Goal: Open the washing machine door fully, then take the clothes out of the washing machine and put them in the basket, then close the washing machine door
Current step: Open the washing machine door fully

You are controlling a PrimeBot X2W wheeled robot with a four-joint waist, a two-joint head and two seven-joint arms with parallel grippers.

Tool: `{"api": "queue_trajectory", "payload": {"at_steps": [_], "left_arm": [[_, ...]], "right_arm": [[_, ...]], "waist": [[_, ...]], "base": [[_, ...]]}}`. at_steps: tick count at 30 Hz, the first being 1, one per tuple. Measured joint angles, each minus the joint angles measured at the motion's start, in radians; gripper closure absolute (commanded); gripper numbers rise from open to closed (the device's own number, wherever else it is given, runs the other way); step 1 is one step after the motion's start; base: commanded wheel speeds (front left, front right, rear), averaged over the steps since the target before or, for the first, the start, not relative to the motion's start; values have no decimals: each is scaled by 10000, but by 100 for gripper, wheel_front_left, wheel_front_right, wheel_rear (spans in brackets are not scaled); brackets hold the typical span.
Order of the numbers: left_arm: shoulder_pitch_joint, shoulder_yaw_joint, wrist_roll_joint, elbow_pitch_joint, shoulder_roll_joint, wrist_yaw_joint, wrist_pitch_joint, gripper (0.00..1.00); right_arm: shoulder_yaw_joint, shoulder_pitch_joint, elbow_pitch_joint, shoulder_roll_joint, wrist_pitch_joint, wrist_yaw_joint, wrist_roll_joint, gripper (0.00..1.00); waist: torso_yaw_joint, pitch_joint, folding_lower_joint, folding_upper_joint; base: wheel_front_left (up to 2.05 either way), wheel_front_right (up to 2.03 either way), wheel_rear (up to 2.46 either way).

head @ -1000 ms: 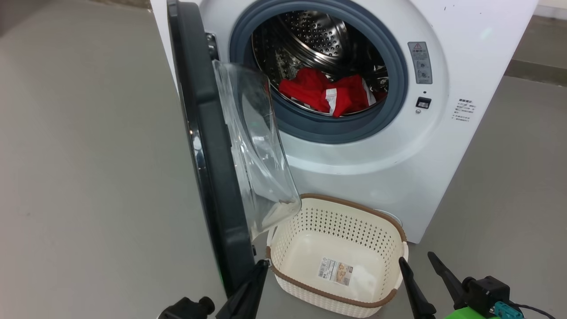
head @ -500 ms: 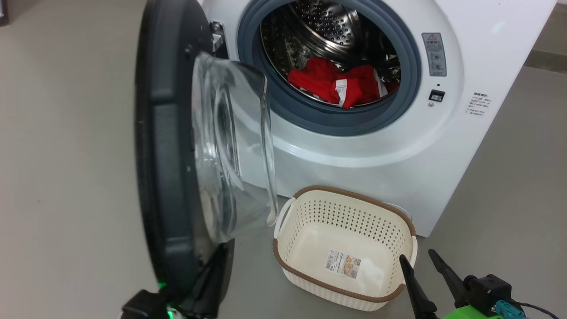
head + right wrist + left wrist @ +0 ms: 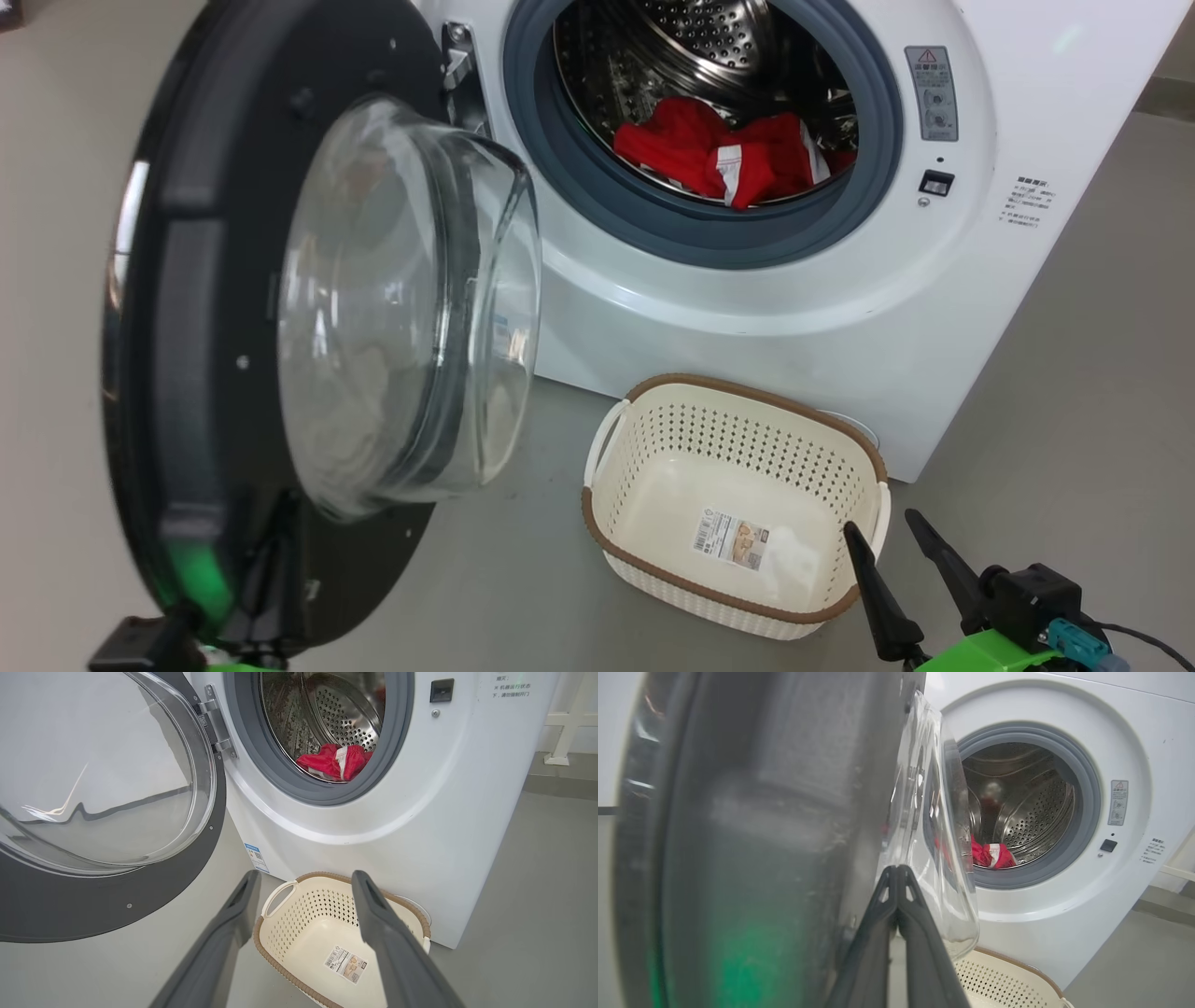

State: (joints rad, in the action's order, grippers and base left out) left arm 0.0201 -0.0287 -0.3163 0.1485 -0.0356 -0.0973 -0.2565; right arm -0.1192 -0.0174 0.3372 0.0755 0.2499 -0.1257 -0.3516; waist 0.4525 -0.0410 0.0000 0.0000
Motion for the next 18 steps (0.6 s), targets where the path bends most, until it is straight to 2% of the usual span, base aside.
{"api": "queue_trajectory", "payload": {"at_steps": [18], "left_arm": [[1106,-2894,1415,949,128,-196,0,100]], "right_arm": [[-221,68,29,94,25,0,15,0]], "waist": [[-236,-218,0,0]], "base": [[0,0,0]]}}
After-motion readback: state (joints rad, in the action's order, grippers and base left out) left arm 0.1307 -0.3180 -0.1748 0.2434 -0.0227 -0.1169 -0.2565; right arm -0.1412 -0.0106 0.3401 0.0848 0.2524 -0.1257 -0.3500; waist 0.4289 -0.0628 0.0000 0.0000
